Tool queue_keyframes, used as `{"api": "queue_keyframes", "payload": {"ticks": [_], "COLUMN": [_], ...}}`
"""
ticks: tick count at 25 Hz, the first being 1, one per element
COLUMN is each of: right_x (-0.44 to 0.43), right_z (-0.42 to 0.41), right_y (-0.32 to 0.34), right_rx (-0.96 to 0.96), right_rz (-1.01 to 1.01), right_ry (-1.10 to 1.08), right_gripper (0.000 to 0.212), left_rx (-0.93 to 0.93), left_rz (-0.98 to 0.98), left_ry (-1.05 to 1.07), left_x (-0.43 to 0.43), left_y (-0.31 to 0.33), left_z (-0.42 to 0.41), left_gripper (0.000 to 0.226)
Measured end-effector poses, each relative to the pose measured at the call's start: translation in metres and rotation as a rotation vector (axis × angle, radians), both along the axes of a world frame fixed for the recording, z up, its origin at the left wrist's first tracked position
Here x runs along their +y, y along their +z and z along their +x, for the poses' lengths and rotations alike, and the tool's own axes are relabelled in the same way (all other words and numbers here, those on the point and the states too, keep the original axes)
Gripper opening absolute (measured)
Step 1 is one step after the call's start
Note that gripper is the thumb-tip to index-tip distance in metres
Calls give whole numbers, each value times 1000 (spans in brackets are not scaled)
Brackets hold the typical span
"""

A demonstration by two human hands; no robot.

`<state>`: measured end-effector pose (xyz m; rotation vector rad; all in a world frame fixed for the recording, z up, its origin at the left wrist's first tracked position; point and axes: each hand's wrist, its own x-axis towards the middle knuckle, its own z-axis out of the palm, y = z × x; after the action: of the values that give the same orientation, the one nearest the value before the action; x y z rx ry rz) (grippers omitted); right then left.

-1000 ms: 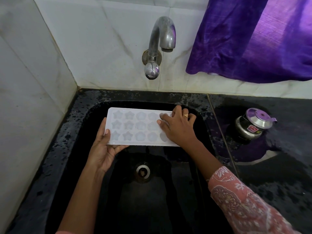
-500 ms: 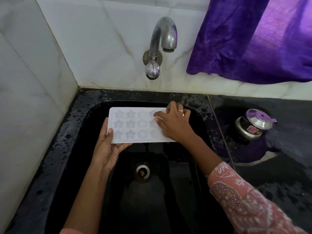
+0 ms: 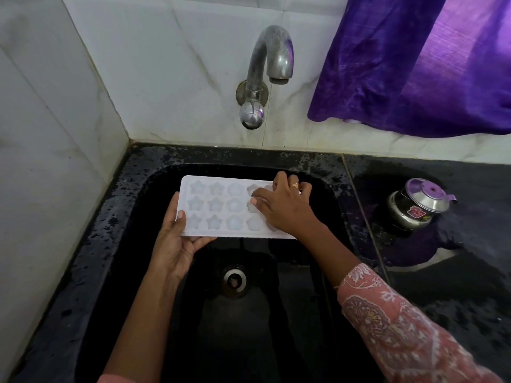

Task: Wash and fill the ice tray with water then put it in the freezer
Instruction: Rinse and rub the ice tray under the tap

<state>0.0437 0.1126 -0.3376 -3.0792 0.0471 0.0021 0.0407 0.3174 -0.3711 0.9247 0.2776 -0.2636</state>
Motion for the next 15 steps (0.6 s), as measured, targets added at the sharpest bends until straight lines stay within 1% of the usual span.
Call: {"api": "queue_keyframes", "payload": {"ticks": [3,9,15], "right_x": [1,8,3], "right_z": [0,-2,-2], "right_y": [-2,-2,-3], "right_rx": [-36,3,18], "right_rz": [-49,32,57], "right_ry": [-17,-12,-19], "right_gripper": [37,38,36], "left_rx": [-2,-19,-4], "left_rz": [-17,-13,-29], "left_ry": [-10,5,14], "left_x": [-2,-4,-4], "left_y": [1,1,-2], "left_z": [0,-3,-3], "left_gripper": [42,44,44]}}
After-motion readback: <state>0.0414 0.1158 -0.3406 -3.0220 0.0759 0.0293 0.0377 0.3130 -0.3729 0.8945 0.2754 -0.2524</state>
